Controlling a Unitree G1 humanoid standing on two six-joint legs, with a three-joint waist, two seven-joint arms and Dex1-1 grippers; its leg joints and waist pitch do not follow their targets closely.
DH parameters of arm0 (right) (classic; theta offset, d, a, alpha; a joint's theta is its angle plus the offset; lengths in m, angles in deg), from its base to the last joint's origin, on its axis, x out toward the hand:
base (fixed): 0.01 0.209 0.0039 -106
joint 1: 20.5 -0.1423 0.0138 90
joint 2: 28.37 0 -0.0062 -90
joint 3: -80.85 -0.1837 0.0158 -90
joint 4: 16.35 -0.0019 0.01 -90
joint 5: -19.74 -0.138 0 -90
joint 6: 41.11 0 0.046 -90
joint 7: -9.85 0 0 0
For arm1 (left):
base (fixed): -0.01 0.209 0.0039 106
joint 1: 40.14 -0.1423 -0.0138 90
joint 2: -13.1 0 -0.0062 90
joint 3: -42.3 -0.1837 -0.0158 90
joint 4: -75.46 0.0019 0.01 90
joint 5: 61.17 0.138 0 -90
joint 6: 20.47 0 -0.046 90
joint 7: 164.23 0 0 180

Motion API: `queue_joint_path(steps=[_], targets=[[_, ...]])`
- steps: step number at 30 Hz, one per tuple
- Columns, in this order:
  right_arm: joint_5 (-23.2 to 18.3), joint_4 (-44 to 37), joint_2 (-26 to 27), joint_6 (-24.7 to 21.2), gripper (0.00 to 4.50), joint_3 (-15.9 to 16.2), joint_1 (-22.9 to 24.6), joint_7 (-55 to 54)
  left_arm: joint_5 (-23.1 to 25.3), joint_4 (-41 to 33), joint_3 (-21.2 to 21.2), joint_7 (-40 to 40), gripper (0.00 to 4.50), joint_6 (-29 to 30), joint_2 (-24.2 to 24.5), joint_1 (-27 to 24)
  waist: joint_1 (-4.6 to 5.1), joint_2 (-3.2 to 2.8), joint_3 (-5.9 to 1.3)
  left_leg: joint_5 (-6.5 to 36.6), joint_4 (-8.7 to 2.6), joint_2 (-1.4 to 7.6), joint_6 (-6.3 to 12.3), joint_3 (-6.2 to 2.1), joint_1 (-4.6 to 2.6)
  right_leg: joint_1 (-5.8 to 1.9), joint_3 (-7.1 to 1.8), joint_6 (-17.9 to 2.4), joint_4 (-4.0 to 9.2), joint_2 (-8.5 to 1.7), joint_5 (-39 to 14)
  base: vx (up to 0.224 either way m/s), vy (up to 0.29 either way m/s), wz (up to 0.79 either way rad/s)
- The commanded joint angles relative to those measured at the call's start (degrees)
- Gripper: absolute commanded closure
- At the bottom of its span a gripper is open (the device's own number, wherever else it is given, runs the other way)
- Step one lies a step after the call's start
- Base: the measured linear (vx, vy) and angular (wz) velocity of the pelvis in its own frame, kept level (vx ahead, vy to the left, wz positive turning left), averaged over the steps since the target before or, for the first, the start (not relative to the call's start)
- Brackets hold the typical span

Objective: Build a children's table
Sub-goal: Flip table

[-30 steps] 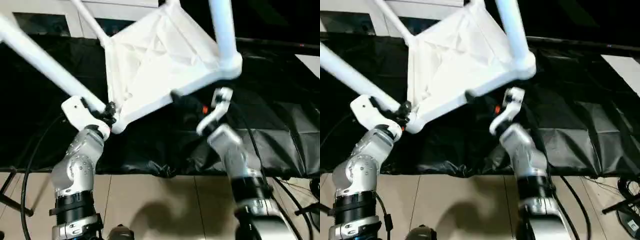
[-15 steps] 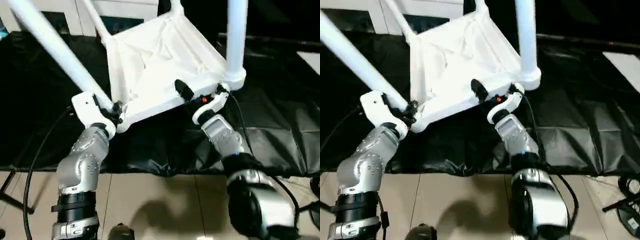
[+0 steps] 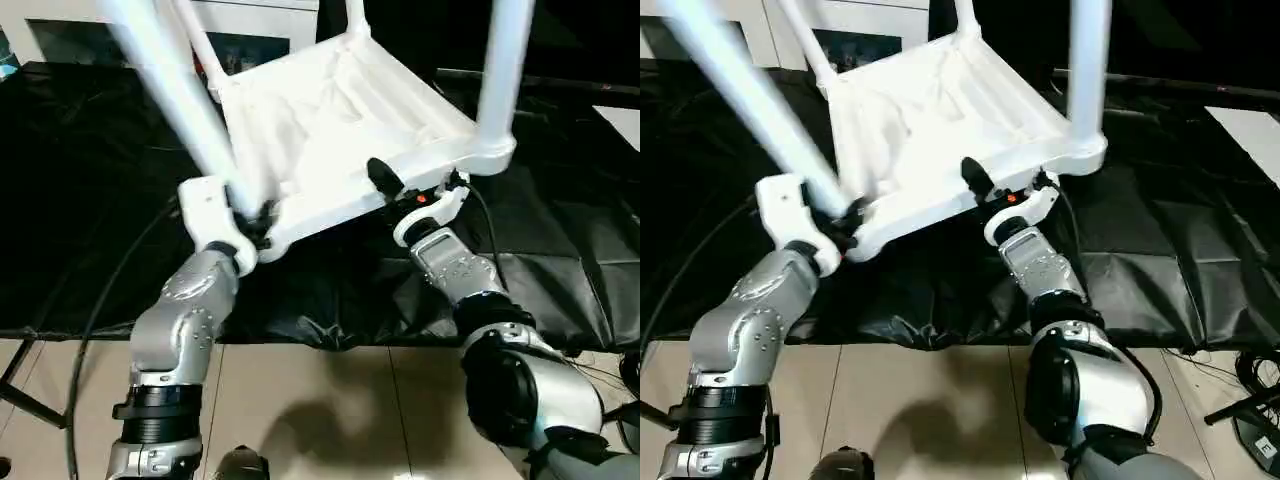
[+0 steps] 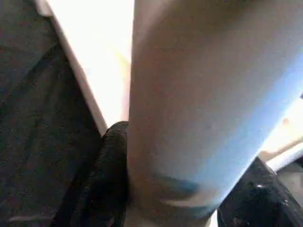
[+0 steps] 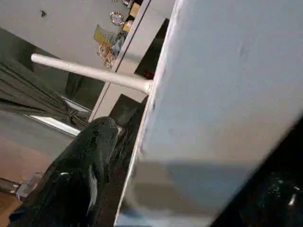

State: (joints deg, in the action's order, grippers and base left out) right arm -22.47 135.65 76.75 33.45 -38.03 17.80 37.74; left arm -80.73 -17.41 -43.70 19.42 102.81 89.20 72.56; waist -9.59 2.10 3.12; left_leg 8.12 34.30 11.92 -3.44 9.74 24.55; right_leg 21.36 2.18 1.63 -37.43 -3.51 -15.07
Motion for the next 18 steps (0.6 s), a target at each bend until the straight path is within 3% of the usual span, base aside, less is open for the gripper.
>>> queue_joint_path(steps=[1, 10, 14, 18], targets=[[-0.33, 0.66, 0.17, -0.02, 1.24, -0.18, -2.70, 1.98, -2.04, -1.94, -3.47, 4.85, 2.31, -0.98, -1.03, 0.18, 0.15, -0.21, -5.28, -1.31, -2.52, 1.17, 1.30, 0.11, -2.64, -2.31, -1.18, -11.89, 2.28, -3.59, 20.93, 0.000, 0.000, 0.00], [-0.29, 2.81, -0.50, 0.23, 1.89, -1.70, -3.29, 2.29, -1.05, -2.86, -4.87, 7.75, 2.31, -0.91, 0.85, -1.44, 0.32, -0.14, -5.21, -0.06, -2.65, 1.29, 1.18, 0.15, -2.61, -2.13, -1.19, -12.34, 2.39, -3.67, 17.83, 0.000, 0.000, 0.00], [-0.17, 3.73, -0.72, 0.72, 2.14, -2.24, -3.37, 2.04, -0.68, -3.14, -4.87, 8.59, 2.32, -0.86, 1.24, -1.86, 0.25, -0.07, -5.39, -1.73, -2.31, 1.18, 1.89, 0.20, -2.39, -1.92, -1.19, -12.54, 2.02, -3.49, 20.26, 0.000, 0.000, 0.00], [0.67, 3.98, -0.90, 1.40, 2.25, -1.95, -3.35, 2.46, -0.39, -3.18, -5.06, 8.68, 2.32, -0.79, 1.50, -1.96, 0.40, -0.33, -5.02, 3.23, -2.78, 1.39, 0.79, 0.23, -2.48, -1.64, -1.26, -12.47, 2.62, -3.76, 14.44, 0.000, 0.000, 0.00]])
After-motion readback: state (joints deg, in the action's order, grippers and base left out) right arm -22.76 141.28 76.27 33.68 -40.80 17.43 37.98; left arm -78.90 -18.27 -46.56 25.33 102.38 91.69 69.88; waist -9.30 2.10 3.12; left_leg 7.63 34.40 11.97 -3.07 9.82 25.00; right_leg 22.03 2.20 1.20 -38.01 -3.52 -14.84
